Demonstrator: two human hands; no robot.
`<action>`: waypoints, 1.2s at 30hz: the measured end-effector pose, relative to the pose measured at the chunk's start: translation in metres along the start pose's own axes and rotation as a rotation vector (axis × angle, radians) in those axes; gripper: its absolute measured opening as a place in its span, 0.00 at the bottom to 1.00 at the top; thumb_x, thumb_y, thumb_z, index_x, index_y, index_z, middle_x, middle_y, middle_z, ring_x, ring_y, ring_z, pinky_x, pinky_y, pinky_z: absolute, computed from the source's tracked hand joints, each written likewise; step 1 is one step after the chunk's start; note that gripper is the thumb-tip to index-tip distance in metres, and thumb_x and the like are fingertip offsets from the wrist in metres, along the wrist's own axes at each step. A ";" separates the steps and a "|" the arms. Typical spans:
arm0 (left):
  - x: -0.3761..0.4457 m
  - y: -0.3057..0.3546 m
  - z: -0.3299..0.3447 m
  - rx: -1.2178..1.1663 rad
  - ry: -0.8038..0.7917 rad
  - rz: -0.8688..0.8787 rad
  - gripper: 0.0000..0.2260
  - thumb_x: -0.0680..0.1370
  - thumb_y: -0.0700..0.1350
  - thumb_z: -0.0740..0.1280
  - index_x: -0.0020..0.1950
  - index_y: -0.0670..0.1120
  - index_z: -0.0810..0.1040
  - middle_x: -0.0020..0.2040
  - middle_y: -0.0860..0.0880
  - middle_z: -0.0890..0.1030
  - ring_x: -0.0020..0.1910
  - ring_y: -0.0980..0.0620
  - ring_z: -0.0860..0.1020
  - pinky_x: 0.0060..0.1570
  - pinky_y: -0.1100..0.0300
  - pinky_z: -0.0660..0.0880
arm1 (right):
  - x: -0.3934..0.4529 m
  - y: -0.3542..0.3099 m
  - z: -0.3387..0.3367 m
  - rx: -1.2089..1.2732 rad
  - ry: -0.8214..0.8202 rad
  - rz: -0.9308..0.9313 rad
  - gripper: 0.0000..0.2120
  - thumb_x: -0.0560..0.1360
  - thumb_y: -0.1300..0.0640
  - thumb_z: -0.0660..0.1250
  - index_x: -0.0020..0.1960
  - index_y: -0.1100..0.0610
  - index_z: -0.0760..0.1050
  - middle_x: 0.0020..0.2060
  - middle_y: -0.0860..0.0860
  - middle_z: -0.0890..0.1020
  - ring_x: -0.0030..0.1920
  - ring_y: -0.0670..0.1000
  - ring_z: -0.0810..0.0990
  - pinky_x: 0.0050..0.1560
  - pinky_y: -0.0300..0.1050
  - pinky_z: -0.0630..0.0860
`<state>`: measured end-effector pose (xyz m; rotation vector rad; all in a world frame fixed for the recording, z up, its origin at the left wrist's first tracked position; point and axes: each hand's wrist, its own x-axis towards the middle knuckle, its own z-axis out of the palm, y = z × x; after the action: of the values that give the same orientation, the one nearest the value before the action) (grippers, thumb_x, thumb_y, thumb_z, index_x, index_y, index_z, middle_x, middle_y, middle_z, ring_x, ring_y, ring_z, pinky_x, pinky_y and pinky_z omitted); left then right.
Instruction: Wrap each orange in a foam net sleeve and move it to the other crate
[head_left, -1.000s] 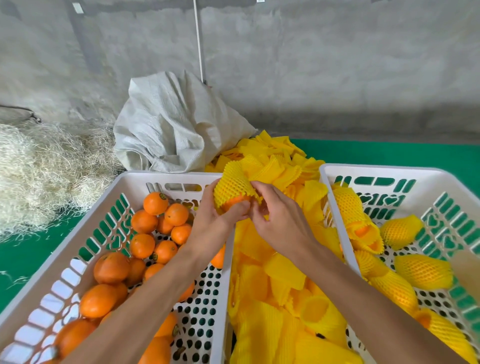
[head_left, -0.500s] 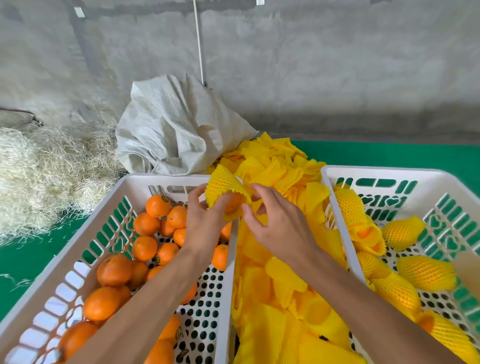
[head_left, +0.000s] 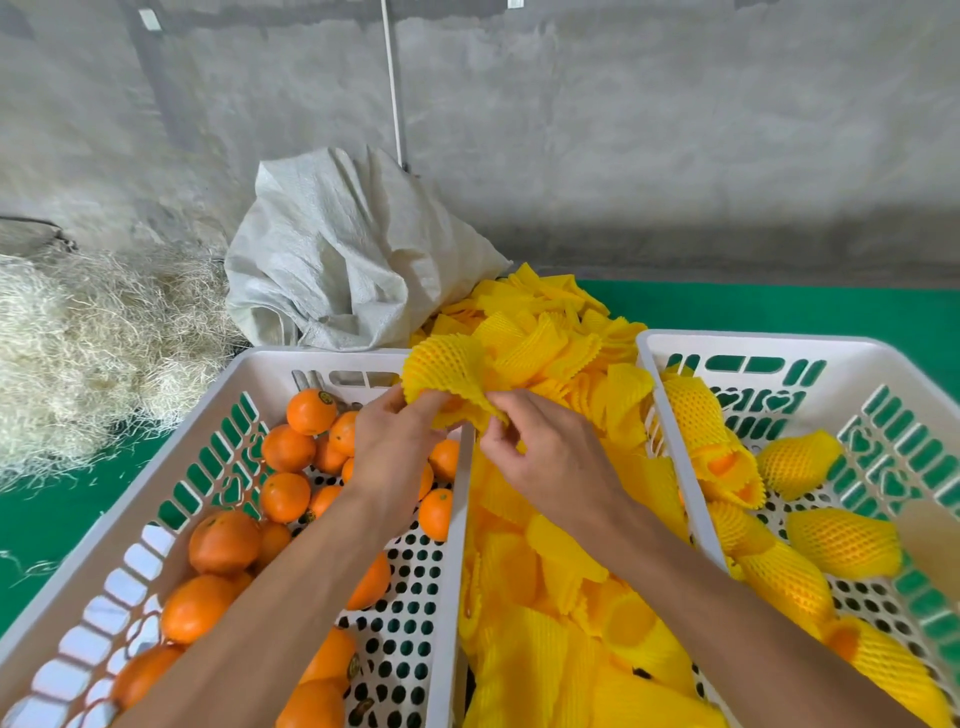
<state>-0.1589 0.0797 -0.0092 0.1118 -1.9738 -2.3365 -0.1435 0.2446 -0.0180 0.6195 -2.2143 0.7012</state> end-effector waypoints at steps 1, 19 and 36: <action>0.001 0.000 -0.002 -0.031 0.003 -0.009 0.04 0.80 0.36 0.70 0.54 0.39 0.82 0.45 0.48 0.88 0.46 0.52 0.87 0.46 0.59 0.82 | -0.001 -0.002 0.002 0.020 -0.010 -0.015 0.11 0.76 0.64 0.71 0.57 0.65 0.82 0.44 0.55 0.85 0.39 0.52 0.83 0.35 0.46 0.81; -0.016 -0.012 0.010 0.725 -0.437 0.649 0.41 0.78 0.39 0.74 0.85 0.55 0.55 0.85 0.59 0.53 0.84 0.57 0.53 0.79 0.62 0.60 | 0.004 0.024 0.008 0.454 0.004 0.686 0.41 0.68 0.25 0.68 0.74 0.42 0.62 0.63 0.38 0.76 0.63 0.41 0.76 0.52 0.28 0.73; -0.020 -0.028 0.007 1.164 -0.511 0.516 0.16 0.84 0.54 0.66 0.69 0.49 0.79 0.78 0.51 0.69 0.83 0.55 0.55 0.77 0.65 0.51 | -0.009 0.160 -0.073 -0.334 -0.131 1.072 0.45 0.76 0.40 0.71 0.81 0.59 0.51 0.73 0.65 0.65 0.70 0.69 0.70 0.63 0.63 0.74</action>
<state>-0.1403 0.0931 -0.0355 -0.8680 -2.8371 -0.7439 -0.1996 0.4109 -0.0283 -0.7852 -2.6221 0.7526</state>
